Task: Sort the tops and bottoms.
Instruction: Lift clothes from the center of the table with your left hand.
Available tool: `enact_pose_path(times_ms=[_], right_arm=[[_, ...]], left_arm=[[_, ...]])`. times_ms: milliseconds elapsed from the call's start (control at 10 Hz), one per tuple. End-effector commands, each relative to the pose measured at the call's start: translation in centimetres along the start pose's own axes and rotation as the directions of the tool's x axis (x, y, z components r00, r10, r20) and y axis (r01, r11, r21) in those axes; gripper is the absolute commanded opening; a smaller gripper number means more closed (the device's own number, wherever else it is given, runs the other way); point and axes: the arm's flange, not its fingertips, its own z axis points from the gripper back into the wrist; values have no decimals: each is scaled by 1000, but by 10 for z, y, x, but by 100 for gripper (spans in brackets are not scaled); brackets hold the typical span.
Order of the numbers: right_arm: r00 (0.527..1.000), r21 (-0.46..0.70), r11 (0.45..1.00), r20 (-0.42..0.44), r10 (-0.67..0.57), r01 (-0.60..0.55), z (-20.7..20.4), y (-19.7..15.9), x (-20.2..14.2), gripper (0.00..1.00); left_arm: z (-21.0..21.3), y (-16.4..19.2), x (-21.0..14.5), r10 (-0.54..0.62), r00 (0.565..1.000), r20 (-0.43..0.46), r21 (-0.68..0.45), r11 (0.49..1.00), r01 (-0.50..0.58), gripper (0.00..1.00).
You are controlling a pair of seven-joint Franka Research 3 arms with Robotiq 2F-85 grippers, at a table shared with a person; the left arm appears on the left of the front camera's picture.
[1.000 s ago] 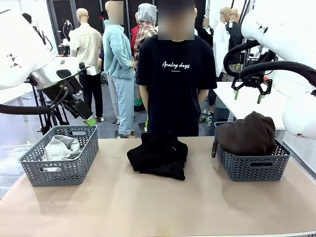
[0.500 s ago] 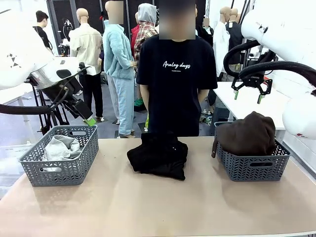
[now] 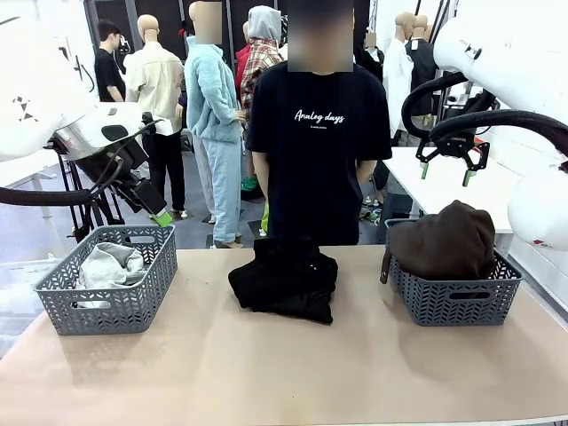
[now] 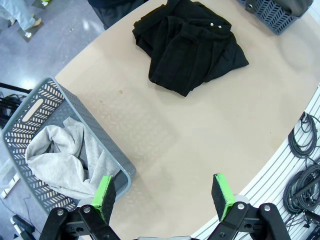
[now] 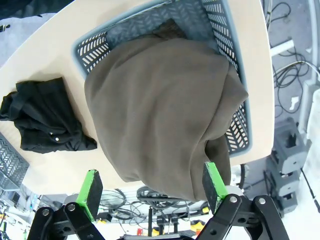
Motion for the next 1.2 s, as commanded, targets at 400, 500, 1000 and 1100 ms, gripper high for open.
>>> enact_pose_path(times_ms=[400,500,1000,1100], right_arm=[[1000,3,1000,7,6,-6,1,2,0,100],[1000,3,1000,7,6,-6,1,2,0,100],[998,-29,998,20,62,-61,-2,4,-7,100],[993,-56,993,42,111,-108,-3,9,-16,100]], left_arm=[[1,1,-1,-9,1000,6,-14,1000,9,100],[1,1,-1,-9,1000,6,-14,1000,9,100],[1,1,-1,-9,1000,6,-14,1000,9,100],[1,1,-1,-9,1000,6,-14,1000,9,100]])
